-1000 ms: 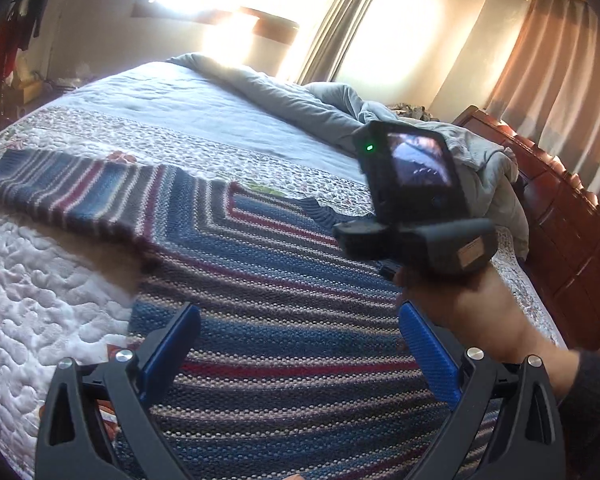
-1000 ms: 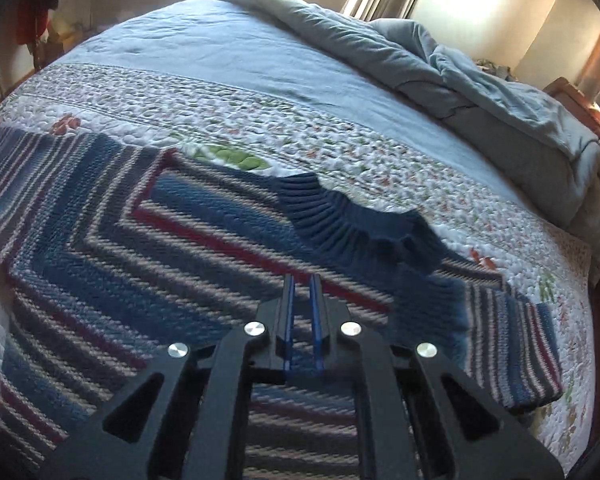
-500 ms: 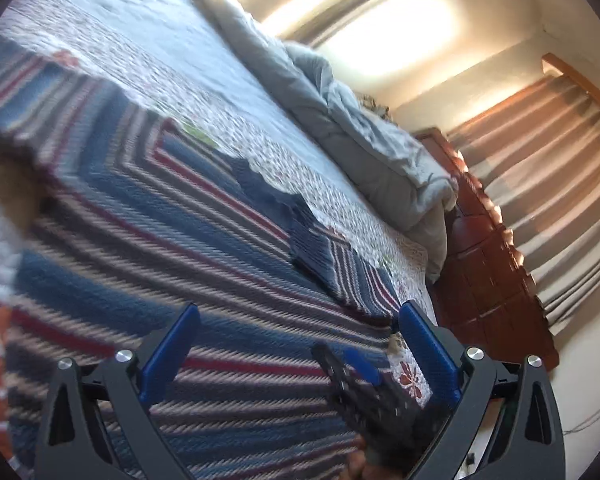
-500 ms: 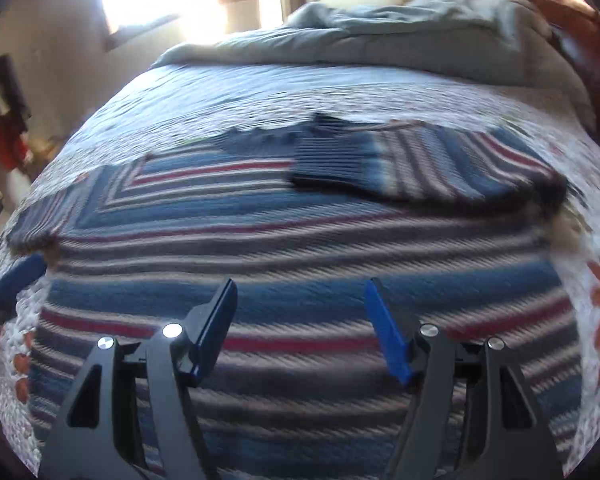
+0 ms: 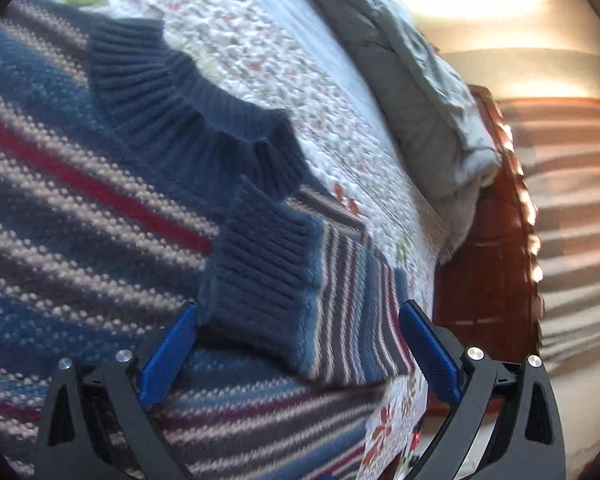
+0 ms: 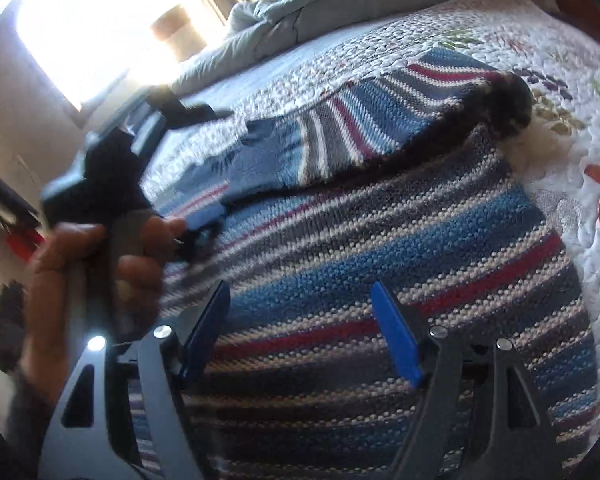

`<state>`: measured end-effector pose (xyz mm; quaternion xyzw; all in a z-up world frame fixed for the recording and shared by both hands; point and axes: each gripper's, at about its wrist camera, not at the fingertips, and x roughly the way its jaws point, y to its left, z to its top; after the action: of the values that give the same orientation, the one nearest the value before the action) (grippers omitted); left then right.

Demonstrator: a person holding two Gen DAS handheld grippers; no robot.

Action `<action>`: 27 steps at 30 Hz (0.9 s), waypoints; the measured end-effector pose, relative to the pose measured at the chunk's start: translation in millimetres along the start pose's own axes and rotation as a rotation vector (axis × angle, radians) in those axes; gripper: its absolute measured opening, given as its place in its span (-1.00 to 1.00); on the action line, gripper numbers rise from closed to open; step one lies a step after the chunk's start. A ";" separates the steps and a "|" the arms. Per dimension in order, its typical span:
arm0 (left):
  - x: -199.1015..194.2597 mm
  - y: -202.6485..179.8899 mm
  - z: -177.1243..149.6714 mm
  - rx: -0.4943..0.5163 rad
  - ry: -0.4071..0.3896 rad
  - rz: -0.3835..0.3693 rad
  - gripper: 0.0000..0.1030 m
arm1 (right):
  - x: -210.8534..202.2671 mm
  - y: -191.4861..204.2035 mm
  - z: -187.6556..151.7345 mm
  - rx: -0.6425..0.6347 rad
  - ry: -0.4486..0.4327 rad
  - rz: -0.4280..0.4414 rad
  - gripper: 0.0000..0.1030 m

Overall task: Fold small clothes
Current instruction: 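Grasp the folded sleeve's ribbed cuff with the left tool, then straighten the cuff along the sweater body with the left tool, then release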

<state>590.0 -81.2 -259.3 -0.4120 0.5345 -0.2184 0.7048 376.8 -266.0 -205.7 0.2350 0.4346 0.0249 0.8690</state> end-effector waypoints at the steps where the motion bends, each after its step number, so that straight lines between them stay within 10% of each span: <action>1: 1.0 -1.1 1.1 -0.003 -0.001 0.012 0.93 | -3.0 -2.1 0.7 0.004 -0.001 0.007 0.46; 15: 8.6 -18.9 -5.8 0.060 -0.009 0.223 0.88 | -12.8 -20.8 11.5 0.113 0.005 0.067 0.53; 20: 8.4 -17.9 1.2 0.065 -0.003 0.249 -0.42 | -18.0 -26.4 13.4 0.131 -0.012 0.067 0.53; 27: -8.0 -21.7 2.2 0.127 -0.034 0.253 -0.85 | -15.5 -17.8 10.3 0.104 -0.002 0.074 0.53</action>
<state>592.3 -86.7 -236.8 -0.2998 0.5552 -0.1540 0.7603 372.2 -289.6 -196.5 0.2957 0.4253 0.0340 0.8547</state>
